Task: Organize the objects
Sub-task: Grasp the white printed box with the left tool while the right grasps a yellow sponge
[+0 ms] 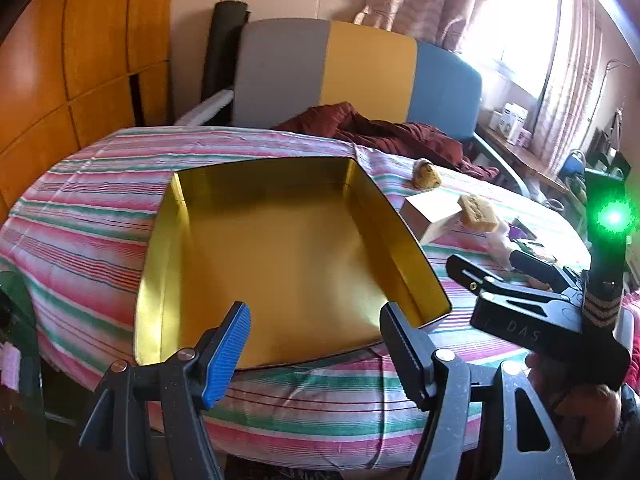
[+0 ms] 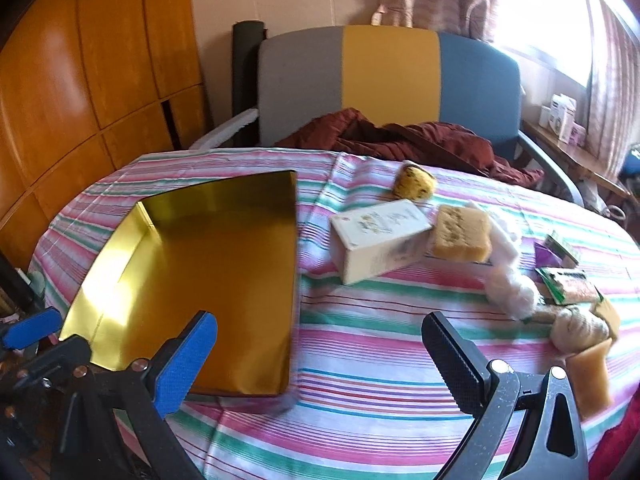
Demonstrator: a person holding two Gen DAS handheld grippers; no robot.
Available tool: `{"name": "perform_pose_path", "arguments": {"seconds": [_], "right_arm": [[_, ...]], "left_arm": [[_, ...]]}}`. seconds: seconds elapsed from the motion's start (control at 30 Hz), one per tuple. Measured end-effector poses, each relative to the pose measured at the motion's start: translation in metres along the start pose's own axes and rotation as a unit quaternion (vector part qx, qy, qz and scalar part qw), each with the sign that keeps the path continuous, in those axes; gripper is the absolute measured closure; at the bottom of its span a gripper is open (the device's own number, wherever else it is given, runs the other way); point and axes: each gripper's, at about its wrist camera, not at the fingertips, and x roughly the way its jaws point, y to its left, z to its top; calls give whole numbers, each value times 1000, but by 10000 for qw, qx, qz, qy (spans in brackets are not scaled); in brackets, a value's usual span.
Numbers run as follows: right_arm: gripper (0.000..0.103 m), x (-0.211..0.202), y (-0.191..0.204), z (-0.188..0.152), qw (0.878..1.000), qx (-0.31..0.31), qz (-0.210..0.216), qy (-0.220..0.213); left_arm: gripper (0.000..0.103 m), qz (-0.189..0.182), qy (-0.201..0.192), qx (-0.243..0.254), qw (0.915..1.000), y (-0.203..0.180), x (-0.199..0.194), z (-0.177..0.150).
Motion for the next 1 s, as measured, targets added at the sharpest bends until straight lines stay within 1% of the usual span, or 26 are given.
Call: {"name": "perform_pose_path", "arguments": {"seconds": [0.1, 0.17, 0.23, 0.27, 0.33, 0.4, 0.47, 0.5, 0.57, 0.6, 0.73, 0.8, 0.87, 0.93, 1.0], "right_arm": [[0, 0, -20, -1, 9998, 143, -132, 52], [0, -1, -35, -2, 9994, 259, -229, 88], [0, -2, -51, -3, 9987, 360, -332, 128], [0, -2, -58, -4, 9983, 404, -381, 150], [0, -3, -72, -5, 9976, 483, -457, 175], [0, -4, -85, -5, 9969, 565, -511, 177], [0, -4, -97, -5, 9961, 669, -544, 181], [0, -5, -100, -5, 9959, 700, -550, 179], [0, -4, -108, -5, 9953, 770, -568, 174], [0, -4, -111, -4, 9951, 789, -571, 182], [0, 1, -122, -5, 9943, 878, -554, 226], [0, 3, -126, -6, 9940, 925, -523, 253], [0, 6, -131, -6, 9940, 954, -467, 266], [0, 10, -134, -6, 9939, 988, -409, 278], [0, 13, -136, -4, 9939, 998, -352, 302]], "left_arm": [[35, -88, 151, 97, 9998, -6, 7, 8], [35, -165, 246, 256, 9992, -13, 12, 15], [35, -143, 356, 486, 9981, -23, 20, 22], [35, -210, 415, 645, 9968, -31, 25, 27], [35, -364, 456, 804, 9951, -41, 31, 36], [35, -428, 415, 1126, 9918, -56, 38, 47], [35, -580, 378, 1539, 9857, -75, 49, 60], [35, -669, 399, 1647, 9833, -81, 53, 64], [35, -813, 463, 1972, 9759, -98, 68, 76], [35, -900, 537, 2173, 9705, -107, 79, 82], [35, -916, 749, 2625, 9577, -134, 119, 99], [35, -912, 842, 2780, 9525, -144, 134, 105], [35, -991, 929, 2922, 9467, -152, 150, 111], [35, -952, 1068, 3037, 9420, -159, 167, 117], [35, -999, 1157, 3120, 9377, -162, 177, 118]]}}
